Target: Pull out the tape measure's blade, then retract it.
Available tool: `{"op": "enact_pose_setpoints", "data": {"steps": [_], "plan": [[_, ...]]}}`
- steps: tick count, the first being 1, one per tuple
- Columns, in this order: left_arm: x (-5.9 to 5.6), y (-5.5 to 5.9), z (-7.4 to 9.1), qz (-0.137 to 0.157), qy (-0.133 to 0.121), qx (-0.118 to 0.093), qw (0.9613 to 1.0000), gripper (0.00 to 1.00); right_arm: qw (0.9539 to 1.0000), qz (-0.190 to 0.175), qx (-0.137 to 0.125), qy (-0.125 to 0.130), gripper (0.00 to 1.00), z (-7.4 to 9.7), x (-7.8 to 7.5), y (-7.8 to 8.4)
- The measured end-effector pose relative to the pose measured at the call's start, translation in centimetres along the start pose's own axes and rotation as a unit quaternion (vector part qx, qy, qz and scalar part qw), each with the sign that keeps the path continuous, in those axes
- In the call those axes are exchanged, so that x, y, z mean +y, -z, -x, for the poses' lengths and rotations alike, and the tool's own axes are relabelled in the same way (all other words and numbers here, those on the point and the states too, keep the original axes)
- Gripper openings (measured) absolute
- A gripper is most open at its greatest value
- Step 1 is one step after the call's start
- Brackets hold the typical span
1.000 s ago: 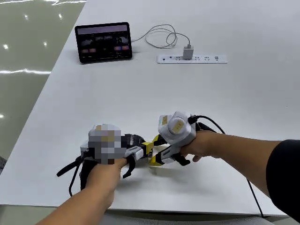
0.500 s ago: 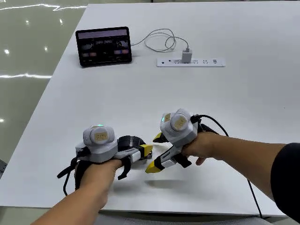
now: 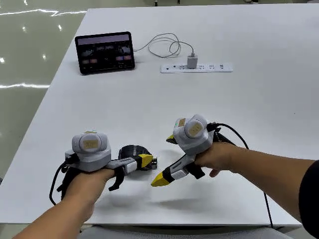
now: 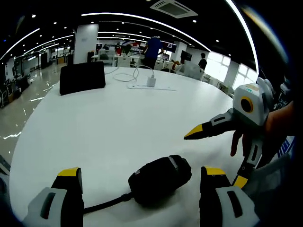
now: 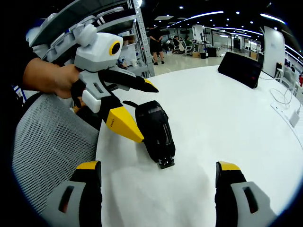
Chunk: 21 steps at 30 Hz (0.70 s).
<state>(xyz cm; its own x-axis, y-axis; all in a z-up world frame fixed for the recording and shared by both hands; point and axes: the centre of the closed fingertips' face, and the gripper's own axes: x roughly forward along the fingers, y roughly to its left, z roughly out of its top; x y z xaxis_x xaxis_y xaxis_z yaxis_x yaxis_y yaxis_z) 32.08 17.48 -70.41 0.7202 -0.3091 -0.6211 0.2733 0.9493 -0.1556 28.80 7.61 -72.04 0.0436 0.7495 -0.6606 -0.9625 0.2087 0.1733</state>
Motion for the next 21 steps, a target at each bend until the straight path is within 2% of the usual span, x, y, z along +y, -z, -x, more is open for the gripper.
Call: {"op": "enact_pose_setpoints", "data": {"steps": [1, 2, 4, 5, 6, 9, 11, 12, 15, 17, 19, 21], "plan": [[0.1, 0.0, 0.0, -0.001, 0.004, -0.001, 1.0000, 1.00, 1.0000, -0.002, -0.004, 0.001, 1.00, 0.2, 0.0, 0.1], [0.0, -0.1, 0.2, 0.002, 0.014, -0.004, 0.9999, 1.00, 0.9999, -0.005, -0.009, 0.006, 1.00, 0.5, 0.0, 0.2], [0.2, 0.0, 0.4, -0.005, 0.016, -0.002, 0.9999, 1.00, 0.9999, -0.007, -0.009, 0.010, 1.00, 0.9, -0.1, 0.5], [-0.2, 0.0, 0.6, -0.007, 0.032, -0.002, 0.9995, 1.00, 0.9998, -0.009, -0.010, 0.011, 1.00, 1.1, -0.1, 0.7], [-0.3, 0.1, 0.7, -0.004, 0.035, -0.001, 0.9994, 1.00, 0.9998, -0.010, -0.010, 0.013, 1.00, 1.3, -0.1, 0.8], [0.1, 0.4, 1.0, -0.007, 0.039, 0.009, 0.9992, 1.00, 0.9996, -0.010, -0.014, 0.023, 1.00, 2.1, -0.4, 1.2], [0.9, 0.6, 1.4, -0.024, 0.029, 0.010, 0.9992, 1.00, 0.9992, -0.011, -0.018, 0.034, 1.00, 2.8, -0.6, 1.3], [0.9, 0.6, 1.6, -0.042, 0.035, 0.006, 0.9985, 1.00, 0.9986, -0.012, -0.028, 0.043, 1.00, 3.4, -0.8, 1.1], [0.7, 0.9, 2.3, -0.048, 0.056, 0.004, 0.9973, 1.00, 0.9973, -0.019, -0.046, 0.055, 1.00, 4.8, -0.9, 1.1], [0.3, 0.7, 2.8, -0.047, 0.078, -0.009, 0.9958, 1.00, 0.9965, -0.022, -0.050, 0.064, 1.00, 5.8, -1.2, 1.6], [0.3, 0.7, 3.2, -0.049, 0.085, -0.012, 0.9951, 1.00, 0.9958, -0.021, -0.045, 0.078, 1.00, 6.7, -1.6, 2.3], [0.2, 1.1, 3.6, -0.067, 0.091, -0.007, 0.9936, 1.00, 0.9954, -0.019, -0.048, 0.081, 1.00, 7.8, -1.4, 2.9]]}}
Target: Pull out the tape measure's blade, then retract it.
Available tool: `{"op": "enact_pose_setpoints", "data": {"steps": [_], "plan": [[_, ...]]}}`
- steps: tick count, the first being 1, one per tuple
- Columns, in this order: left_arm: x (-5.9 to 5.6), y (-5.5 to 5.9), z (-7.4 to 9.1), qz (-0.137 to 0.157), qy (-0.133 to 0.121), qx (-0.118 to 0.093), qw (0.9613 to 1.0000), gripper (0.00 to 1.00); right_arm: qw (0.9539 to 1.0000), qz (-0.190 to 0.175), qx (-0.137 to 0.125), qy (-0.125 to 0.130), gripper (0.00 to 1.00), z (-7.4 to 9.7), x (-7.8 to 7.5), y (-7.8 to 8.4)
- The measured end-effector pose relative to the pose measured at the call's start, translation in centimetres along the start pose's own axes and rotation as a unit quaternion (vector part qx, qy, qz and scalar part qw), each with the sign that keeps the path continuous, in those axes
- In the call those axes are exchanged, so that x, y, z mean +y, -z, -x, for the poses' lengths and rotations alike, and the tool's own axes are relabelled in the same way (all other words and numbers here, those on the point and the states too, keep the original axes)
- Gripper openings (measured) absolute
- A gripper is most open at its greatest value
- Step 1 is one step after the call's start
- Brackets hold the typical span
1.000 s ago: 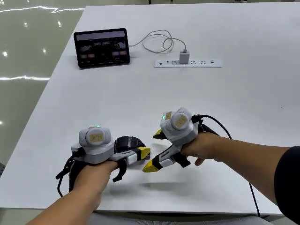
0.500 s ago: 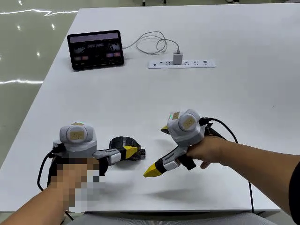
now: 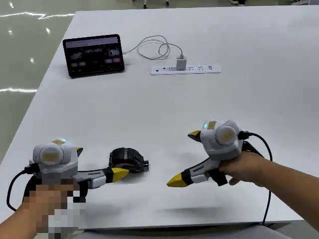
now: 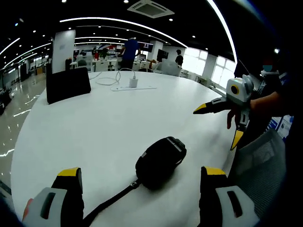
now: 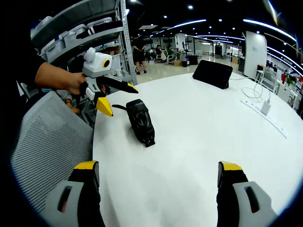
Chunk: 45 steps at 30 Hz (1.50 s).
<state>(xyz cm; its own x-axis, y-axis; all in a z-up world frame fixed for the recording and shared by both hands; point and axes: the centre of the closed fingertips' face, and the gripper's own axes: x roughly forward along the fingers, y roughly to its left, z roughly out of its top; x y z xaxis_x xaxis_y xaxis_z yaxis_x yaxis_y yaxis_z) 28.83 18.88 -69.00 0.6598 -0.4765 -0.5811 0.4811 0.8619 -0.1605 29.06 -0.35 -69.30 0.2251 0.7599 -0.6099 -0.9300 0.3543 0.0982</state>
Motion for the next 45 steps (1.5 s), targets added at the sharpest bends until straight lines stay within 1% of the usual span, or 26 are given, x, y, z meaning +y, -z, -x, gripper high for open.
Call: {"op": "enact_pose_setpoints", "data": {"steps": [1, 2, 4, 7, 10, 13, 14, 15, 18, 20, 26, 28, 30, 31, 35, 38, 40, 42, 45], "plan": [[-0.2, 0.1, 0.3, -0.019, 0.006, 0.003, 0.9998, 1.00, 1.0000, -0.007, 0.000, 0.006, 1.00, 0.6, -0.2, 0.3], [-0.3, 0.3, 0.4, -0.031, 0.006, 0.007, 0.9995, 1.00, 0.9999, -0.007, 0.000, 0.008, 1.00, 0.9, -0.2, 0.5], [-0.5, 1.0, 0.6, -0.037, 0.018, 0.016, 0.9990, 1.00, 0.9998, -0.011, -0.006, 0.015, 1.00, 1.9, -0.3, 0.8], [-0.5, 1.6, 0.9, -0.041, 0.026, 0.023, 0.9986, 1.00, 0.9995, -0.016, -0.009, 0.025, 1.00, 3.0, -0.5, 1.4], [-0.2, 1.9, 1.3, -0.039, 0.024, 0.025, 0.9986, 1.00, 0.9988, -0.024, -0.016, 0.039, 1.00, 4.1, -0.7, 1.8], [0.1, 1.8, 1.7, -0.034, 0.024, 0.019, 0.9990, 1.00, 0.9981, -0.024, -0.021, 0.053, 1.00, 5.1, -0.7, 2.4], [0.1, 1.8, 1.8, -0.034, 0.024, 0.018, 0.9990, 1.00, 0.9977, -0.022, -0.018, 0.061, 1.00, 5.6, -0.9, 2.8], [0.2, 1.9, 1.9, -0.032, 0.025, 0.023, 0.9989, 1.00, 0.9973, -0.025, -0.015, 0.068, 1.00, 5.9, -1.0, 3.1], [0.4, 1.9, 2.3, -0.036, 0.022, 0.020, 0.9989, 1.00, 0.9966, -0.032, -0.017, 0.073, 1.00, 7.1, -0.9, 3.8], [0.3, 1.7, 2.6, -0.035, 0.022, 0.015, 0.9990, 1.00, 0.9958, -0.035, -0.017, 0.083, 1.00, 7.9, -1.1, 4.4], [0.4, 1.8, 3.2, -0.038, 0.018, 0.015, 0.9990, 1.00, 0.9927, -0.051, -0.017, 0.108, 1.00, 10.0, -1.6, 6.1], [0.3, 1.7, 3.4, -0.040, 0.019, 0.013, 0.9989, 1.00, 0.9920, -0.053, -0.016, 0.113, 1.00, 10.4, -1.6, 6.6], [0.3, 1.7, 3.6, -0.044, 0.021, 0.011, 0.9988, 1.00, 0.9917, -0.049, -0.015, 0.118, 1.00, 10.8, -1.8, 7.2], [0.4, 1.7, 3.7, -0.050, 0.018, 0.011, 0.9985, 1.00, 0.9914, -0.048, -0.014, 0.121, 1.00, 11.0, -1.9, 7.5], [0.7, 1.6, 4.2, -0.049, 0.016, 0.003, 0.9987, 1.00, 0.9907, -0.046, -0.012, 0.128, 1.00, 11.9, -2.1, 8.1], [1.0, 1.8, 4.4, -0.050, 0.015, 0.008, 0.9986, 1.00, 0.9898, -0.044, -0.013, 0.135, 1.00, 12.9, -2.3, 8.3], [1.0, 1.6, 4.7, -0.047, 0.022, 0.004, 0.9986, 1.00, 0.9888, -0.047, -0.014, 0.141, 1.00, 13.7, -2.5, 8.6], [1.1, 1.4, 4.8, -0.055, 0.021, 0.004, 0.9983, 1.00, 0.9880, -0.047, -0.015, 0.147, 1.00, 14.4, -2.7, 8.9], [1.5, 1.3, 4.9, -0.053, 0.019, 0.004, 0.9984, 1.00, 0.9874, -0.047, -0.011, 0.151, 1.00, 15.0, -2.8, 9.6]]}}
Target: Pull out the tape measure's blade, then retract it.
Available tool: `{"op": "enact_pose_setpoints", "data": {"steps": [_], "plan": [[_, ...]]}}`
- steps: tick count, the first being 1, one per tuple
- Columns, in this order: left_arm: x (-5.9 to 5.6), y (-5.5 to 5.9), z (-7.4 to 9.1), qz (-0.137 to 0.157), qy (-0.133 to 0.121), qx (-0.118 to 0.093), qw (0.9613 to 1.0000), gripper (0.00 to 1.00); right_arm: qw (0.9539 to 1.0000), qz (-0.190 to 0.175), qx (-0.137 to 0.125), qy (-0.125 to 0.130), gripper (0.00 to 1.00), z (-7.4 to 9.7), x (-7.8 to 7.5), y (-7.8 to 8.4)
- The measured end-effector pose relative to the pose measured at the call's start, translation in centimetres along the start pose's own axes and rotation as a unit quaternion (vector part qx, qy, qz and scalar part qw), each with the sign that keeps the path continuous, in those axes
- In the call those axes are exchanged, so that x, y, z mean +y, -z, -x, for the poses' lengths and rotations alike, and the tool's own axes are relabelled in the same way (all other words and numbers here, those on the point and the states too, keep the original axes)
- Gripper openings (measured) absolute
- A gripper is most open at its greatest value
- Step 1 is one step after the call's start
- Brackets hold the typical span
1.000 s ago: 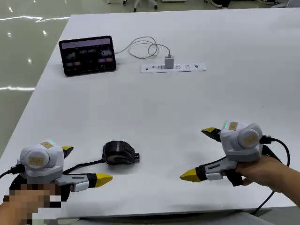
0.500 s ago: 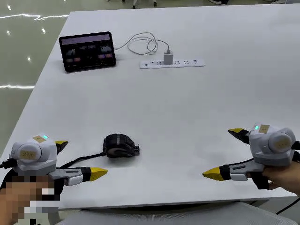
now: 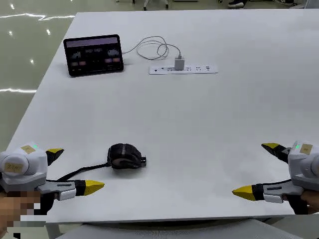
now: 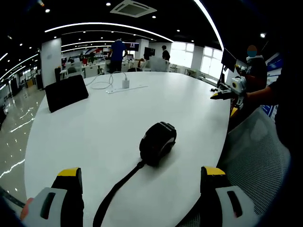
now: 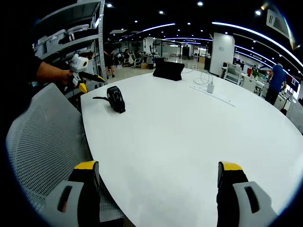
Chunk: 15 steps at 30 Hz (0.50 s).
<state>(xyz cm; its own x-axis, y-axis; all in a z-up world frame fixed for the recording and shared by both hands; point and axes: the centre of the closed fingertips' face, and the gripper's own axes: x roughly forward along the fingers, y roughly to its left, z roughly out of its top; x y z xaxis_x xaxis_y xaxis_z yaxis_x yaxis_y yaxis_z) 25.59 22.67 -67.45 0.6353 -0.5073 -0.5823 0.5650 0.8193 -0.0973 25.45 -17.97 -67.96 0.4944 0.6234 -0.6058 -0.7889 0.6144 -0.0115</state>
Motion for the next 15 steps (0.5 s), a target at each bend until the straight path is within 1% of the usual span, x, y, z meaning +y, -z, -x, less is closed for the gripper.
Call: {"op": "enact_pose_setpoints", "data": {"steps": [4, 8, 9, 11, 15], "plan": [[0.2, 0.2, -0.1, 0.005, -0.003, 0.002, 1.0000, 1.00, 0.9999, -0.008, 0.002, 0.008, 1.00, 0.7, -0.6, 0.6], [0.1, 0.3, -0.2, 0.006, -0.003, 0.004, 1.0000, 1.00, 0.9998, -0.016, -0.002, 0.015, 1.00, 1.3, -0.5, 0.5], [0.0, 0.3, -0.2, 0.007, -0.001, 0.004, 1.0000, 1.00, 0.9997, -0.020, -0.002, 0.016, 1.00, 1.4, -0.7, 0.7], [0.1, 0.2, -0.2, -0.003, -0.004, 0.006, 1.0000, 1.00, 0.9995, -0.026, -0.002, 0.018, 1.00, 1.5, -0.7, 1.0], [0.2, 0.3, -0.2, 0.001, -0.002, 0.008, 1.0000, 1.00, 0.9993, -0.030, 0.000, 0.024, 1.00, 1.7, -0.7, 1.4]]}}
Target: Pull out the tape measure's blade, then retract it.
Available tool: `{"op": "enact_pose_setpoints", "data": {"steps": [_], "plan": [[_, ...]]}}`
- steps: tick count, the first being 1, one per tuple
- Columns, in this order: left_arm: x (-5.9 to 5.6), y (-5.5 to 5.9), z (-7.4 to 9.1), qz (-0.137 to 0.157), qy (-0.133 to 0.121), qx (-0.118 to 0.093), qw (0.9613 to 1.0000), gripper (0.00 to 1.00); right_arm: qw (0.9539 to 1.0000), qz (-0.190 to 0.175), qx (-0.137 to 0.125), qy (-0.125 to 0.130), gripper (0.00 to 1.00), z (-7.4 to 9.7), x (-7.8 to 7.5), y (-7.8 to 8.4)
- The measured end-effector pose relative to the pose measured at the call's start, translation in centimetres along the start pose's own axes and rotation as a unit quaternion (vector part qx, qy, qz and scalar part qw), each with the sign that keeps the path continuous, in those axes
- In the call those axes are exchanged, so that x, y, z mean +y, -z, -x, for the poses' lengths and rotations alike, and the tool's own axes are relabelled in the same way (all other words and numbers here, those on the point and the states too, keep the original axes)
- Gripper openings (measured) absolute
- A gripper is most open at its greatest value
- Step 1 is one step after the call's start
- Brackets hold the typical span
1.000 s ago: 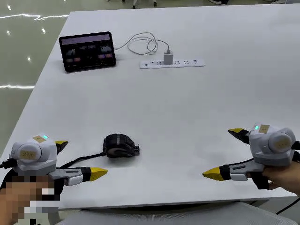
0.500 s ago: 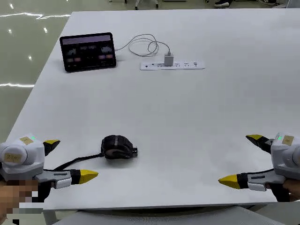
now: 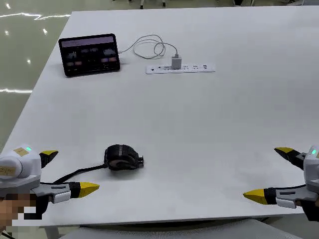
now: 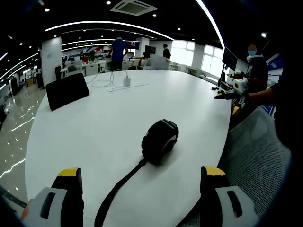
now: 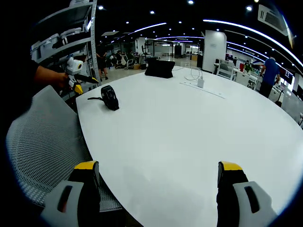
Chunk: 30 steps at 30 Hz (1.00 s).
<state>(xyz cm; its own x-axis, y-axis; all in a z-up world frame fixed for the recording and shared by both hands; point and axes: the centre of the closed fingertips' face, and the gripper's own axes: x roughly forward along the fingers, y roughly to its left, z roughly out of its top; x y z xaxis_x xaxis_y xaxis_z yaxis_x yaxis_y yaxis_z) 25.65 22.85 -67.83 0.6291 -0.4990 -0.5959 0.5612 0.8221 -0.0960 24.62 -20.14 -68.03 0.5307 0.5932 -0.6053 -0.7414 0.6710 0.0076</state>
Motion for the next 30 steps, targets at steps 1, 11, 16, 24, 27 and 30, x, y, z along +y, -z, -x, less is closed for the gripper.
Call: {"op": "enact_pose_setpoints", "data": {"steps": [1, 11, 16, 24, 27, 30], "plan": [[0.09, 0.00, 0.02, 0.000, -0.002, -0.001, 1.0000, 1.00, 1.0000, 0.000, 0.000, 0.002, 1.00, 0.07, -0.05, 0.11], [-0.17, 0.31, 0.00, 0.009, 0.004, 0.002, 0.9999, 1.00, 0.9999, -0.009, 0.010, 0.003, 1.00, 0.50, -0.20, 0.42], [-0.29, 0.28, -0.08, 0.010, 0.004, 0.004, 0.9999, 1.00, 0.9999, -0.007, 0.008, 0.005, 1.00, 0.56, -0.39, 0.40], [0.38, 0.19, 0.29, 0.006, -0.008, 0.007, 0.9999, 1.00, 0.9999, -0.006, 0.011, 0.001, 1.00, 0.53, -0.46, 0.63], [0.27, 0.04, 0.35, 0.007, -0.006, 0.007, 0.9999, 1.00, 0.9999, -0.005, 0.010, -0.001, 1.00, 0.48, -0.44, 0.58], [0.19, 0.03, 0.29, 0.004, -0.004, 0.009, 0.9999, 1.00, 0.9999, -0.003, 0.010, -0.001, 1.00, 0.44, -0.40, 0.55]]}}
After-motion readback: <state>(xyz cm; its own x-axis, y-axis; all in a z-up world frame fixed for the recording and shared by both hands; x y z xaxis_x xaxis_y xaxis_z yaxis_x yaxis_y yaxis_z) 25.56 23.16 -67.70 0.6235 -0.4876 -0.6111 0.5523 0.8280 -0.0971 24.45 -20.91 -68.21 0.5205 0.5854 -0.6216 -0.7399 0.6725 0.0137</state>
